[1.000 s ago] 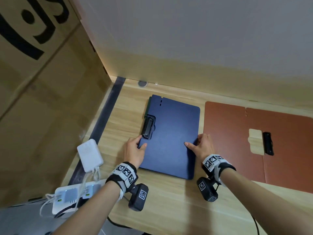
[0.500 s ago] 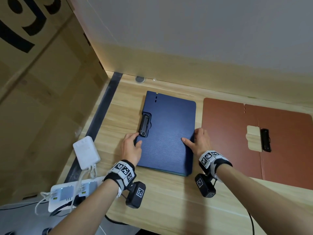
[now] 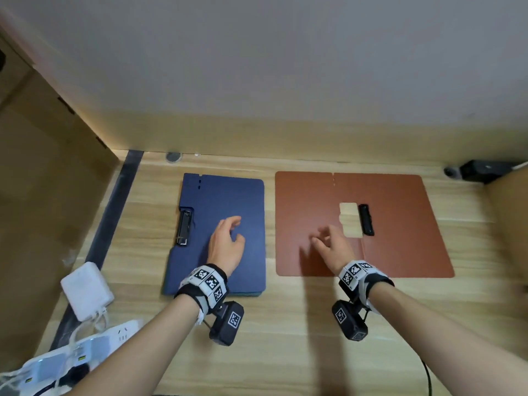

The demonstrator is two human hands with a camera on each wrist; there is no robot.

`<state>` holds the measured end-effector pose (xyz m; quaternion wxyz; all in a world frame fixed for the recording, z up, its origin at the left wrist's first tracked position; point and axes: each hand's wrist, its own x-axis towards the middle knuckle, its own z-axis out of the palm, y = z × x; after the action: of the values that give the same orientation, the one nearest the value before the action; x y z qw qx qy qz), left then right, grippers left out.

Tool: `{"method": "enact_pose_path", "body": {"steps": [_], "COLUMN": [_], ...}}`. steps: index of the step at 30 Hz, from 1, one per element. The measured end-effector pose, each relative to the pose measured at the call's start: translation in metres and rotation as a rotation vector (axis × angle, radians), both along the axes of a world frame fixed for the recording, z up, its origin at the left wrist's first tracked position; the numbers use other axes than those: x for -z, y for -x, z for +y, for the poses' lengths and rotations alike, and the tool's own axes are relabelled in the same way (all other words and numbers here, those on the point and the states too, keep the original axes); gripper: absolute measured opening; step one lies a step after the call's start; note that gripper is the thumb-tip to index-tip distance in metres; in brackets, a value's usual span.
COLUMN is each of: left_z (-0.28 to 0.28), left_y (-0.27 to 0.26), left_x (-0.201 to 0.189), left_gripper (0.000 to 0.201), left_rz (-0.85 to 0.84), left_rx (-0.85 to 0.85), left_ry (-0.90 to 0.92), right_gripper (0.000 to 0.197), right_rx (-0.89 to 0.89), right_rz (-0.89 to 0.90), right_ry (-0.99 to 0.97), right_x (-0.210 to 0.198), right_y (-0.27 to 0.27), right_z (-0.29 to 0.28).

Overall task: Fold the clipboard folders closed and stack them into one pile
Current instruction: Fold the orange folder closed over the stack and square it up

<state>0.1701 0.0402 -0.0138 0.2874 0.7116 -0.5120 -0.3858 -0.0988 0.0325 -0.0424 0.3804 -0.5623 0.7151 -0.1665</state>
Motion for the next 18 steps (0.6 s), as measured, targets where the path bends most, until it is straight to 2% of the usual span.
{"method": "enact_pose_path", "body": {"steps": [3,6,8,13,18], "left_z": [-0.007,-0.007,-0.004,0.000,-0.002], "left_y": [0.051,0.095,0.117,0.145,0.154], "left_x": [0.009,0.025,0.033,0.039,0.037], "left_gripper": [0.042,0.050,0.055,0.053,0.056], "left_rz": [0.019,-0.026,-0.073,-0.133,0.049], "left_rx": [0.084,0.033,-0.036,-0.153,-0.384], "left_ry": [-0.125,-0.272,-0.340,-0.339,-0.339], "right_gripper": [0.031,0.030,0.036,0.059,0.063], "right_rx": [0.060,0.076,0.051,-0.121,-0.224], "right_rz": [0.060,0.136,0.186,0.348,0.383], "right_ry": [-0.009,-0.049,-0.071,-0.124,-0.125], "right_x": [-0.011,-0.013,-0.008,0.009,0.026], "right_y": [0.053,0.111,0.145,0.204,0.224], "right_z": [0.009,0.021,0.027,0.029,0.036]}}
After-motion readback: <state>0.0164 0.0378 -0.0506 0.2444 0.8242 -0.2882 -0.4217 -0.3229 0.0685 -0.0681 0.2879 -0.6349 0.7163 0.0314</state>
